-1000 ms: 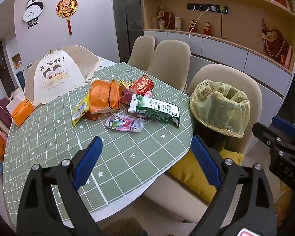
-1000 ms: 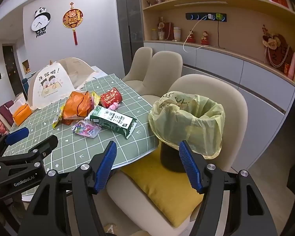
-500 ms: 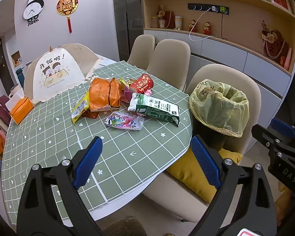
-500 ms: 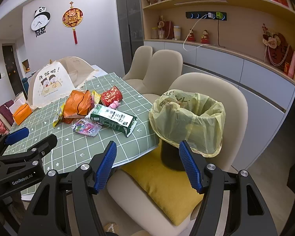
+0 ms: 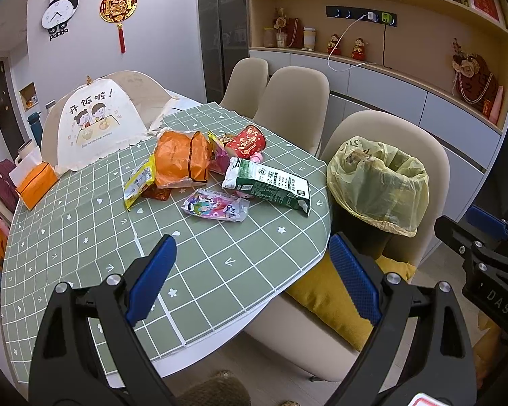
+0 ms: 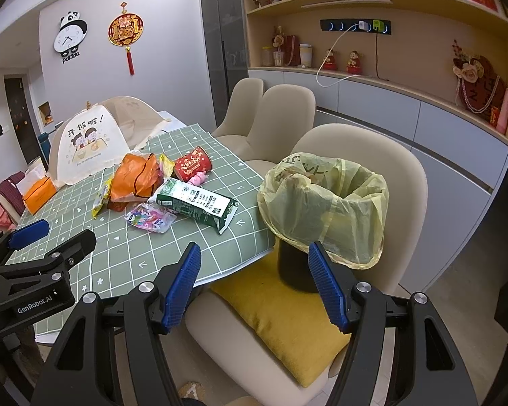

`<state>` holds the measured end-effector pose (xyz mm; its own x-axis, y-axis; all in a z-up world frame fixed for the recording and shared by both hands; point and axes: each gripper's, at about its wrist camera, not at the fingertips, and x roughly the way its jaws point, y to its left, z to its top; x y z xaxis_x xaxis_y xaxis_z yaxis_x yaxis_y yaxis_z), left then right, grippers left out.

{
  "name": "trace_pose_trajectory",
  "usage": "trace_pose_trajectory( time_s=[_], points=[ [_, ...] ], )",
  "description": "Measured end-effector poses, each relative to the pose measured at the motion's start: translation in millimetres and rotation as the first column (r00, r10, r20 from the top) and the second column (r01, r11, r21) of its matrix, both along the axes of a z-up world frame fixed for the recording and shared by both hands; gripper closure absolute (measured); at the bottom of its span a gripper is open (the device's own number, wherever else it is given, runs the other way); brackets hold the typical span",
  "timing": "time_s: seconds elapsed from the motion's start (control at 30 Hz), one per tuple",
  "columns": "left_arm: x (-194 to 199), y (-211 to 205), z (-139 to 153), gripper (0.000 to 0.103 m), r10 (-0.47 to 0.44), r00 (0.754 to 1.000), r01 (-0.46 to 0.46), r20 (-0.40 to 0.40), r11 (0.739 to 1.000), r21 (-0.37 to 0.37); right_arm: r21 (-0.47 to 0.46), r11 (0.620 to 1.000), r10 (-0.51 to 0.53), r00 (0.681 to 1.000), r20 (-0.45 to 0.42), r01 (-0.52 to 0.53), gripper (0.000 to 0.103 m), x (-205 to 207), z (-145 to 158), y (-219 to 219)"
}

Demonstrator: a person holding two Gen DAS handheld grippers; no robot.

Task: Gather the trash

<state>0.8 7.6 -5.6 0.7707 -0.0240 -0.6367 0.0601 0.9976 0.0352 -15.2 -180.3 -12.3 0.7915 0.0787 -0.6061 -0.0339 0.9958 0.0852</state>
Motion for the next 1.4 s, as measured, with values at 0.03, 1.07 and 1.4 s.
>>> trace_pose_trajectory(
  time_s=[0.03, 1.07, 1.4],
  points=[
    [0, 0, 0, 0.015, 0.0, 1.0, 0.0, 0.001, 1.0, 0.001, -0.001, 1.0, 0.0, 1.0, 0.0, 0.0, 0.041, 0, 0, 0],
    [2, -10, 2, 0.015, -0.009, 1.0, 0.009, 0.002, 1.0, 0.008, 0.017, 1.0, -0.018, 1.0, -0.01, 0.018, 0.041, -3, 1, -13],
    [0, -2, 2, 0.015, -0.004, 1.0, 0.004, 0.002, 1.0, -0.001, 0.013, 1.0, -0.017, 1.0, -0.013, 0.017, 0.041, -3, 2, -12]
  ],
)
